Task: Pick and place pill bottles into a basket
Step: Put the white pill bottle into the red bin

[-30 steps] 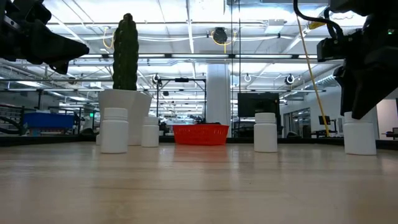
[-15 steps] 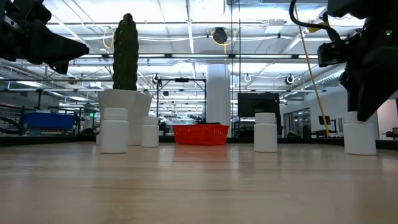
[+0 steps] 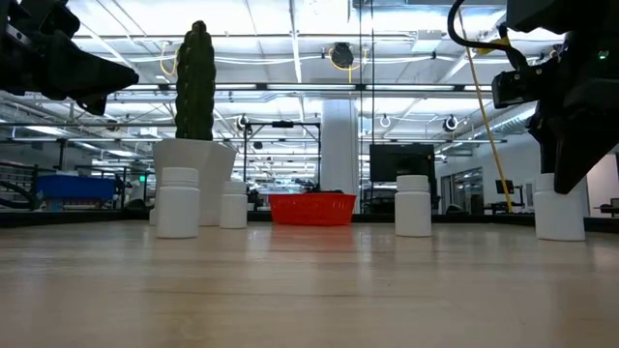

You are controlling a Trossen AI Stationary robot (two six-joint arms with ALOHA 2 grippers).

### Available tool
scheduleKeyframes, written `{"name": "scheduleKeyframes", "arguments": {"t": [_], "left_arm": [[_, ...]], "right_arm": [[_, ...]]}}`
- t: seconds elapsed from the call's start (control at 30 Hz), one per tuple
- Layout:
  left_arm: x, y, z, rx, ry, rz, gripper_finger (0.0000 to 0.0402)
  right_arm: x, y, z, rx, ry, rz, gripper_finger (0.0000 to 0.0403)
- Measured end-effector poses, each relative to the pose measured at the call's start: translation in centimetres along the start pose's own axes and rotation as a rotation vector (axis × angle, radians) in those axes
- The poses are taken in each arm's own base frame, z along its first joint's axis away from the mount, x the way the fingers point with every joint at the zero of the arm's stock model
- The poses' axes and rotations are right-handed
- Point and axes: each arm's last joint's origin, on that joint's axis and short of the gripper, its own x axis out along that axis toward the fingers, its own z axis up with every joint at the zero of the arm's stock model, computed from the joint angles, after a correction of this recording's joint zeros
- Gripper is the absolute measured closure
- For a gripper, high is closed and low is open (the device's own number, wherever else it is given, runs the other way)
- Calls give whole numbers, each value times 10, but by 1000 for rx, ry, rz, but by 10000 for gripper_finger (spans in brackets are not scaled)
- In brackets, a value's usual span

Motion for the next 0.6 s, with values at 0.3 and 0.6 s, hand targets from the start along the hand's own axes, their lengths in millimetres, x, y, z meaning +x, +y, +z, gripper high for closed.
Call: {"name": "scheduleKeyframes", "arguments": {"t": [0.3,0.6], "left_arm": [[0,0,0,0,0,0,346],[0,0,0,0,0,0,346]], "right_arm": [[0,1,1,-27,-13,11,242],[-2,5,15,-78,-176,19,245]]}}
